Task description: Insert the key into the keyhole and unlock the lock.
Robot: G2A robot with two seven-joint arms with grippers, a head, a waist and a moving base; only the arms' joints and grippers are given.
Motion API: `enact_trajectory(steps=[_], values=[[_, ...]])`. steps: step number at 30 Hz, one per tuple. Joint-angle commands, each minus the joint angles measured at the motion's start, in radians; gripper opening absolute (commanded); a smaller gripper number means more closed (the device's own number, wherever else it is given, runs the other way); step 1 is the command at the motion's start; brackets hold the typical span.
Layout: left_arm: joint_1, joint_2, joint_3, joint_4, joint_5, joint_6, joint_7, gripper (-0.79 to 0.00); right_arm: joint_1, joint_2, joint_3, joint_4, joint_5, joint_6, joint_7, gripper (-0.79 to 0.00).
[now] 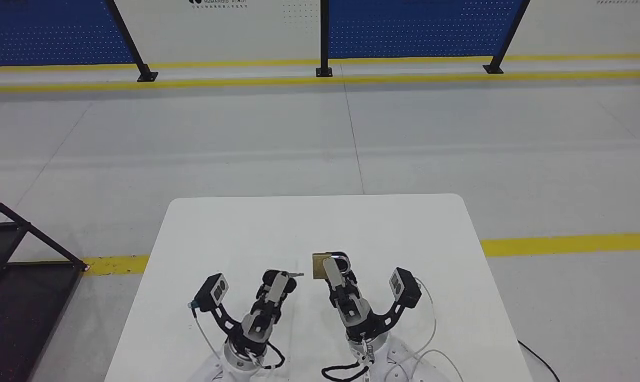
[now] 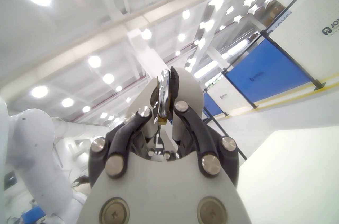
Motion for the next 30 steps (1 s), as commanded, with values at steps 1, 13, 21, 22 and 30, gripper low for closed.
enact_trajectory(steps=[1, 13, 21, 22, 30], values=[[-0.006, -0.005, 0.006, 0.002, 0.001, 0.007, 0.001, -0.785, 0.000, 0.000, 0.000, 0.000, 0.000, 0.000, 0.000, -0.785], [-0.022, -0.028, 0.021, 0.008, 0.021, 0.034, 0.017, -0.785, 0.000, 0.000, 0.000, 0.000, 0.000, 0.000, 0.000, -0.785], [-0.020, -0.038, 0.023, 0.011, 0.030, 0.037, 0.011, -0.785, 0.000, 0.000, 0.000, 0.000, 0.000, 0.000, 0.000, -0.785], [-0.021, -0.040, 0.024, 0.012, 0.031, 0.038, 0.011, -0.785, 0.000, 0.000, 0.000, 0.000, 0.000, 0.000, 0.000, -0.785], [-0.020, -0.050, 0.019, 0.016, 0.043, 0.041, 0.025, -0.785, 0.000, 0.000, 0.000, 0.000, 0.000, 0.000, 0.000, -0.785]])
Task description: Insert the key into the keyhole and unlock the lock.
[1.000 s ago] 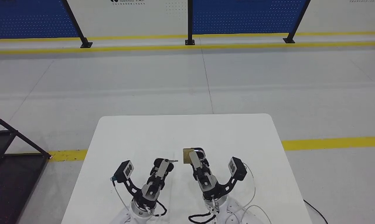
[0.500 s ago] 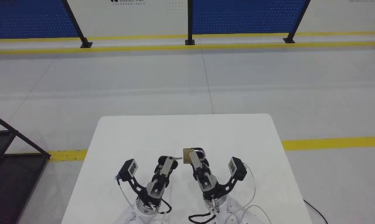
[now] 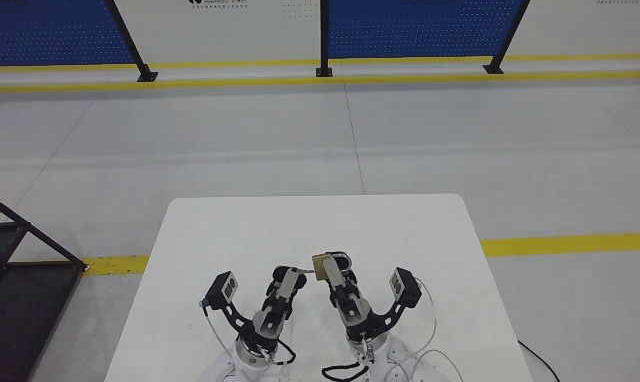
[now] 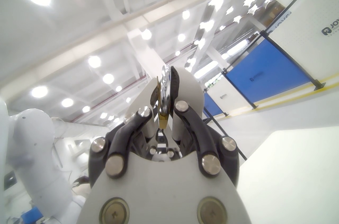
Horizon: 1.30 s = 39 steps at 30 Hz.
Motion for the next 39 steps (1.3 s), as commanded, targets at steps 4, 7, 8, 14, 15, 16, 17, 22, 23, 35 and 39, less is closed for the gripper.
enact_trajectory(steps=[4, 7, 8, 14, 15, 16, 17, 22, 23, 35, 39], values=[[0.002, -0.006, -0.004, 0.003, 0.009, -0.003, 0.009, -0.785, 0.000, 0.000, 0.000, 0.000, 0.000, 0.000, 0.000, -0.785], [0.002, -0.009, -0.003, 0.006, 0.009, -0.003, 0.007, -0.785, 0.000, 0.000, 0.000, 0.000, 0.000, 0.000, 0.000, -0.785], [0.001, -0.010, -0.002, 0.007, 0.010, -0.002, 0.007, -0.785, 0.000, 0.000, 0.000, 0.000, 0.000, 0.000, 0.000, -0.785], [-0.002, -0.018, -0.002, 0.013, 0.008, 0.004, 0.007, -0.785, 0.000, 0.000, 0.000, 0.000, 0.000, 0.000, 0.000, -0.785], [-0.003, -0.019, -0.002, 0.014, 0.008, 0.005, 0.007, -0.785, 0.000, 0.000, 0.000, 0.000, 0.000, 0.000, 0.000, -0.785], [-0.003, -0.020, -0.002, 0.015, 0.007, 0.006, 0.006, -0.785, 0.000, 0.000, 0.000, 0.000, 0.000, 0.000, 0.000, -0.785], [-0.003, -0.021, -0.002, 0.015, 0.007, 0.006, 0.005, -0.785, 0.000, 0.000, 0.000, 0.000, 0.000, 0.000, 0.000, -0.785], [-0.004, -0.026, -0.001, 0.013, 0.007, 0.006, -0.001, -0.785, 0.000, 0.000, 0.000, 0.000, 0.000, 0.000, 0.000, -0.785], [-0.004, -0.027, -0.001, 0.014, 0.007, 0.006, -0.001, -0.785, 0.000, 0.000, 0.000, 0.000, 0.000, 0.000, 0.000, -0.785], [-0.008, -0.041, 0.000, 0.019, 0.006, 0.005, 0.007, -0.785, -0.017, -0.005, 0.012, -0.030, -0.003, 0.048, 0.020, -0.785], [-0.010, -0.046, 0.004, 0.020, 0.009, 0.007, 0.009, -0.785, -0.021, -0.010, 0.011, -0.029, -0.020, 0.059, 0.012, -0.785]])
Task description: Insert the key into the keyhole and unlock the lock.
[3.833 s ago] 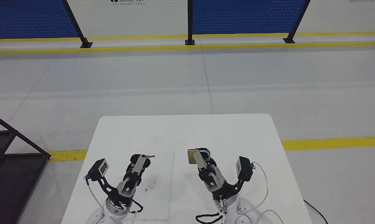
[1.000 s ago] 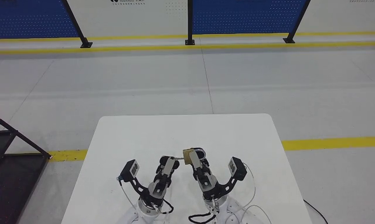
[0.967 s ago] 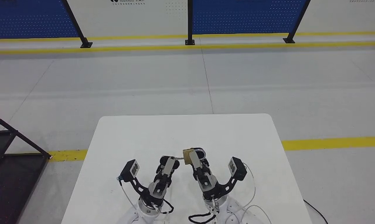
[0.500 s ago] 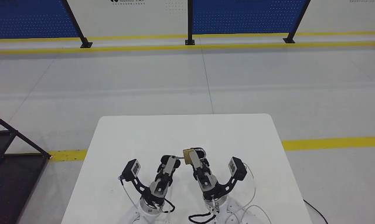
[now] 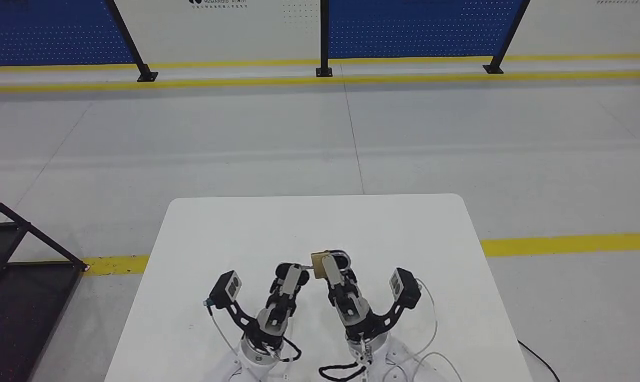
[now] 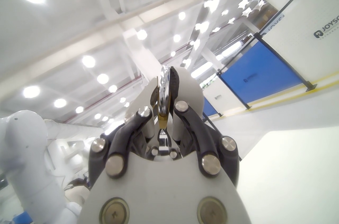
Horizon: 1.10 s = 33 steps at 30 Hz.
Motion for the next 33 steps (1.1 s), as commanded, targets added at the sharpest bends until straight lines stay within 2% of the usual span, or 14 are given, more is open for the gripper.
enact_trajectory(steps=[1, 7, 8, 9, 10, 12, 13, 16, 23, 25, 27, 29, 32, 33], values=[[-0.001, -0.002, 0.002, 0.001, 0.001, 0.000, 0.000, -0.785, 0.000, -0.003, -0.002, 0.003, -0.007, 0.005, -0.003, -0.785], [-0.004, -0.009, 0.005, 0.004, 0.007, 0.004, -0.001, -0.785, 0.000, -0.011, -0.005, 0.008, -0.027, 0.016, -0.013, -0.785], [-0.004, -0.010, 0.005, 0.004, 0.007, 0.004, -0.001, -0.646, -0.001, -0.012, -0.004, 0.009, -0.029, 0.018, -0.016, -0.785], [-0.004, -0.011, 0.004, 0.004, 0.006, 0.004, -0.001, -0.588, -0.002, -0.013, -0.003, 0.008, -0.031, 0.018, -0.020, -0.785], [-0.004, -0.012, 0.004, 0.005, 0.007, 0.003, -0.003, -0.462, -0.003, -0.013, -0.002, 0.009, -0.034, 0.016, -0.022, -0.785], [-0.004, -0.012, 0.004, 0.006, 0.007, 0.001, -0.013, -0.114, -0.006, -0.014, 0.000, 0.008, -0.036, 0.015, -0.024, -0.785], [-0.004, -0.013, 0.002, 0.006, 0.006, 0.002, -0.015, -0.055, -0.006, -0.015, 0.002, 0.008, -0.039, 0.013, -0.025, -0.785], [-0.001, -0.014, -0.002, 0.004, 0.004, 0.000, -0.020, 0.000, -0.010, -0.017, 0.006, 0.006, -0.043, 0.013, -0.027, -0.785], [0.010, -0.014, -0.024, 0.007, 0.010, -0.010, -0.027, -0.006, -0.020, -0.017, 0.024, -0.001, -0.047, 0.001, -0.028, -0.785], [0.014, -0.012, -0.039, 0.009, 0.011, -0.026, -0.032, -0.052, -0.024, -0.015, 0.035, -0.004, -0.046, -0.011, -0.022, -0.785], [0.019, -0.008, -0.055, 0.015, 0.013, -0.058, -0.049, -0.058, -0.029, -0.012, 0.049, -0.007, -0.047, -0.023, -0.009, -0.785], [0.024, -0.003, -0.065, 0.012, 0.012, -0.064, -0.075, -0.105, -0.033, -0.008, 0.060, -0.012, -0.045, -0.036, 0.015, -0.785], [0.031, 0.009, -0.073, 0.000, 0.001, -0.064, -0.115, -0.237, -0.040, -0.003, 0.076, -0.020, -0.036, -0.054, 0.060, -0.785], [0.033, 0.013, -0.075, -0.003, -0.003, -0.064, -0.130, -0.317, -0.042, -0.001, 0.080, -0.023, -0.033, -0.058, 0.076, -0.785]])
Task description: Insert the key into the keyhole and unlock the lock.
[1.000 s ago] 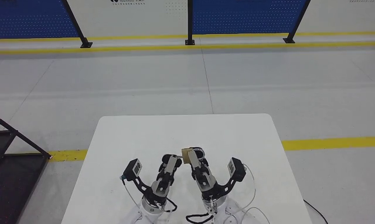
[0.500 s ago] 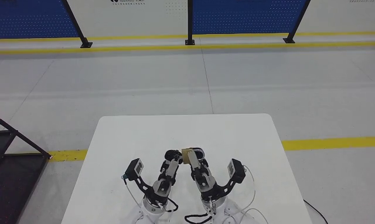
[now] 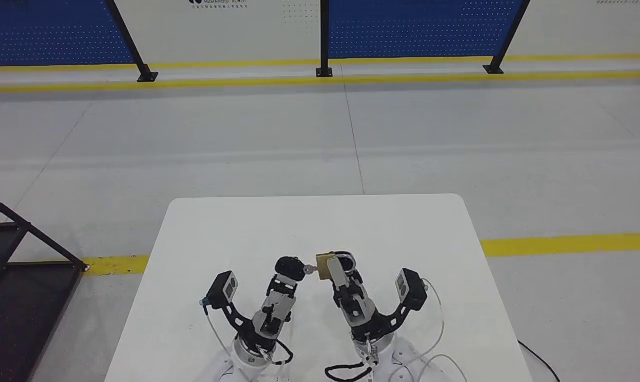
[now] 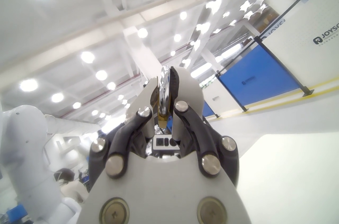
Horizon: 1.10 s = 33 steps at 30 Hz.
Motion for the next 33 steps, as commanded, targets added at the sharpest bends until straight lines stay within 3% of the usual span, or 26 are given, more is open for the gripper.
enact_trajectory(steps=[1, 2, 4, 15, 22, 28, 33], values=[[0.004, 0.008, -0.004, -0.006, -0.011, 0.000, -0.022, -0.336, -0.004, 0.003, 0.008, -0.005, 0.010, -0.008, 0.032, -0.785], [0.005, 0.012, -0.005, -0.007, -0.015, 0.000, -0.035, -0.406, -0.006, 0.005, 0.011, -0.008, 0.018, -0.013, 0.050, -0.785], [0.007, 0.018, -0.009, -0.012, -0.027, 0.000, -0.048, -0.449, -0.009, 0.008, 0.020, -0.014, 0.036, -0.019, 0.078, -0.785], [-0.003, 0.039, 0.000, -0.016, -0.057, 0.000, -0.089, -0.579, -0.016, 0.010, 0.036, -0.032, 0.066, -0.015, 0.145, -0.785], [-0.009, 0.044, 0.003, -0.012, -0.053, 0.000, -0.082, -0.606, -0.013, 0.007, 0.034, -0.030, 0.068, -0.010, 0.161, -0.785], [-0.012, 0.046, -0.002, -0.010, -0.024, 0.000, -0.059, -0.763, -0.011, 0.005, 0.031, -0.028, 0.069, -0.007, 0.173, -0.785], [-0.015, 0.045, 0.003, -0.007, -0.009, 0.000, -0.040, -0.785, -0.009, 0.002, 0.026, -0.026, 0.065, 0.000, 0.180, -0.785]])
